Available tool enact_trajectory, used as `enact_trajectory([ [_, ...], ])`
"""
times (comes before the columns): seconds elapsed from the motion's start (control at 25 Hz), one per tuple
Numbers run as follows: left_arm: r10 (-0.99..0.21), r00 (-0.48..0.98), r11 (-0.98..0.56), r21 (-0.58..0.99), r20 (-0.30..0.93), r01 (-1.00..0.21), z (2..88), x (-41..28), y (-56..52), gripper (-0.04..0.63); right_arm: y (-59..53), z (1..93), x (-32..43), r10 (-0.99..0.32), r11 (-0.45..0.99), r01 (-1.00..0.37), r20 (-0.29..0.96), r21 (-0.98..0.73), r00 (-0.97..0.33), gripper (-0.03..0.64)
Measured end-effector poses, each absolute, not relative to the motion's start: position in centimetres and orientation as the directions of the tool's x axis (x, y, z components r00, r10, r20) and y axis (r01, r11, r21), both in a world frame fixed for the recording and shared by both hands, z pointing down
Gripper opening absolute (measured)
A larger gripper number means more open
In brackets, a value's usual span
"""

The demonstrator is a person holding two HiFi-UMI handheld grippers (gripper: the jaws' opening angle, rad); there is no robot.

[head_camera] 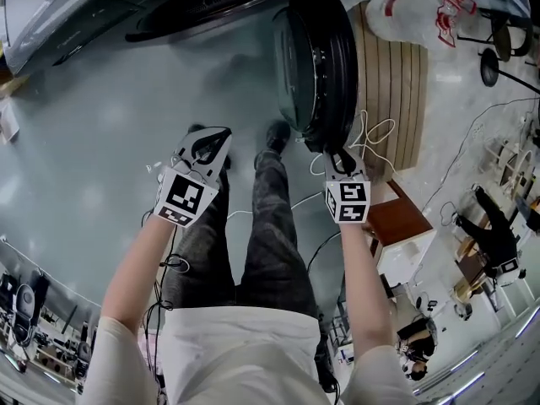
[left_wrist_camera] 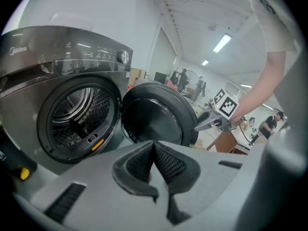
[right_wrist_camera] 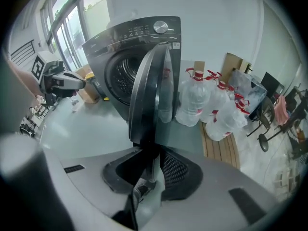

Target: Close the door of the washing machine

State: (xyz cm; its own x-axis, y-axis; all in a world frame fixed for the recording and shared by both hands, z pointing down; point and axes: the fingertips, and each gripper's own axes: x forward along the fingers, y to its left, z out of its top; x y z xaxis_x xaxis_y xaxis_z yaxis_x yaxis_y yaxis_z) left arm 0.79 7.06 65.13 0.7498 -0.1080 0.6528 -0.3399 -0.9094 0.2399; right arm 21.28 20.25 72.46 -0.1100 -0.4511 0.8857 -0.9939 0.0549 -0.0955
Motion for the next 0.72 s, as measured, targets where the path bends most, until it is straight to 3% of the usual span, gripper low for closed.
enact_trajectory([
  [0.72,-0.207,0.722,-0.844,0.252,0.660,-0.473,66.0,-8.8,5.0,0.008,14.4,72.5,5.3,-0.481,0.009,-0.960,0.841,-0.280,-0.250,0.170],
])
